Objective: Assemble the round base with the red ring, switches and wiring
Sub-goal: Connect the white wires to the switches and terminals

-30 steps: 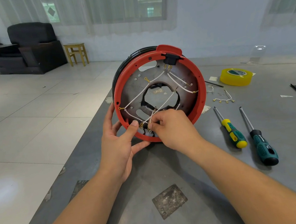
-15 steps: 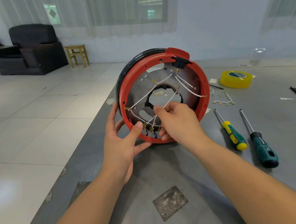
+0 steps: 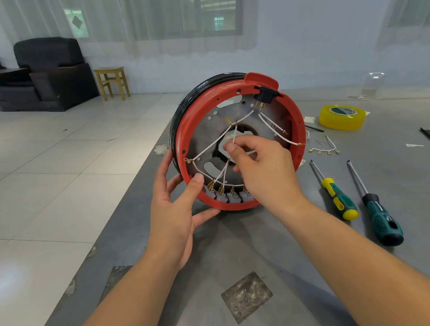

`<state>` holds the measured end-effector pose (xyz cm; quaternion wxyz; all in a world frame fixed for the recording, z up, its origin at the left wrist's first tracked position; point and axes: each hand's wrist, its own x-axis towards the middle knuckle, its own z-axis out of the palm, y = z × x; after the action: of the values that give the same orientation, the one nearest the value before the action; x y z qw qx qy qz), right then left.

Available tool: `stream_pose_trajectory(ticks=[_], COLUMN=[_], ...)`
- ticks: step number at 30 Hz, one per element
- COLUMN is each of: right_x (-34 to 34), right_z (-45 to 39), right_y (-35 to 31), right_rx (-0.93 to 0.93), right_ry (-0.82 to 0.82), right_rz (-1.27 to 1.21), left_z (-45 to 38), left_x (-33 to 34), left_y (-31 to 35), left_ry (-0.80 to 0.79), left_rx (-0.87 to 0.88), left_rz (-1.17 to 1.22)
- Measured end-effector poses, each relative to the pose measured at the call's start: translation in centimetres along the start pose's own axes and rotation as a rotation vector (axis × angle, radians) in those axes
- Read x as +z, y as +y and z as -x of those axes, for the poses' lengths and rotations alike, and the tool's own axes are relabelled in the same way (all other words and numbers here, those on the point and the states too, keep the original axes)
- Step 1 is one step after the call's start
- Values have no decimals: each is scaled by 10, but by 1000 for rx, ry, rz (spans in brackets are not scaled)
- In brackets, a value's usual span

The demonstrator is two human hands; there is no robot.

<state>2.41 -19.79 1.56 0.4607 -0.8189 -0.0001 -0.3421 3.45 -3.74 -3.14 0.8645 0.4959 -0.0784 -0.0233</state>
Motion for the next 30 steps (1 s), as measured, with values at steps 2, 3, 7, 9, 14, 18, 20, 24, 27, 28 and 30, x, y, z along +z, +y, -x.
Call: stream_pose_trajectory(ticks=[2, 3, 7, 9, 14, 18, 20, 24, 27, 28, 30], right_x=[0, 0, 1, 3, 5, 5, 5, 8, 10, 10, 12], right_z=[0, 1, 1, 2, 7, 10, 12, 14, 16, 16, 18], right_y=[-1, -2, -2, -3, -4, -3, -2, 1, 4, 4, 3], right_rx=[-34, -38, -43, -36, -77, -176, -236, -301, -339, -357, -400], right_ry=[-9, -18, -25, -15, 16, 20, 6, -13, -23, -27, -48], right_rz=[-26, -42, -92, -130, -75, -1, 63, 157, 175, 171, 153], left_z=[0, 0, 0, 0, -1, -2, -2, -1, -1, -1, -2], left_x=[0, 0, -1, -1, -2, -2, -2, -3, -3, -3, -3], left_y=[0, 0, 0, 0, 0, 1, 2, 1, 1, 1, 1], left_ry=[1, 0, 2, 5, 21, 44, 47, 43, 44, 44, 41], left_rx=[5, 5, -2, -1, -17, -31, -32, -25, -21, -20, -17], left_rz=[-10, -11, -14, -13, 0, 15, 17, 1, -7, -7, -10])
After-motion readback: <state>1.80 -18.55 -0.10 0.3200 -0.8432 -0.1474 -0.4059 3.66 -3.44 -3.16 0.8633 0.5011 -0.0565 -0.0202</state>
